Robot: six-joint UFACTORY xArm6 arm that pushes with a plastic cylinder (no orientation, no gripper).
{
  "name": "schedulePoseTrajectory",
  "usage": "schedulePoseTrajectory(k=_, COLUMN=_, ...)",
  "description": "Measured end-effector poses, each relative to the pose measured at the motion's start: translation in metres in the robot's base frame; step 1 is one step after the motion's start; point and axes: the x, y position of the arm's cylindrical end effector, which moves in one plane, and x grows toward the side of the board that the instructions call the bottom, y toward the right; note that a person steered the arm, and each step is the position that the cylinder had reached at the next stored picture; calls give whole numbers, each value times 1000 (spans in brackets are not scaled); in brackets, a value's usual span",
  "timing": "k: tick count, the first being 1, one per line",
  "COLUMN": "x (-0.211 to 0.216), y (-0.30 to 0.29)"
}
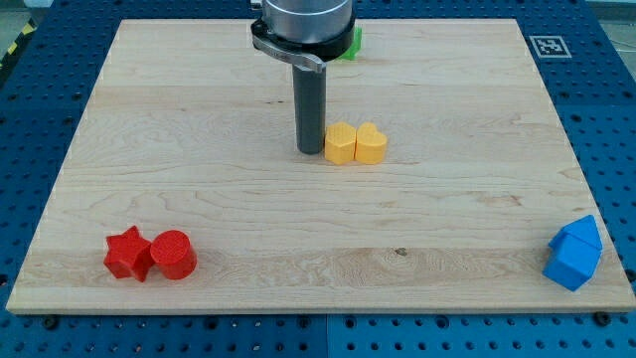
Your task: Move your arm to the bottom left corner of the board
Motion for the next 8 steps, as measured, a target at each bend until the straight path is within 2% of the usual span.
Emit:
schedulePoseTrajectory(k=2, x=34, y=4)
schedulePoseTrajectory(k=4, x=76, y=-50)
schedulePoseTrajectory(k=5, x=33, y=-86)
schedulePoseTrajectory(k=6, x=5, y=-162)
schedulePoseTrajectory(k=7, x=41, y=-251)
schedulePoseTrajectory(k=8, x=109, y=-292)
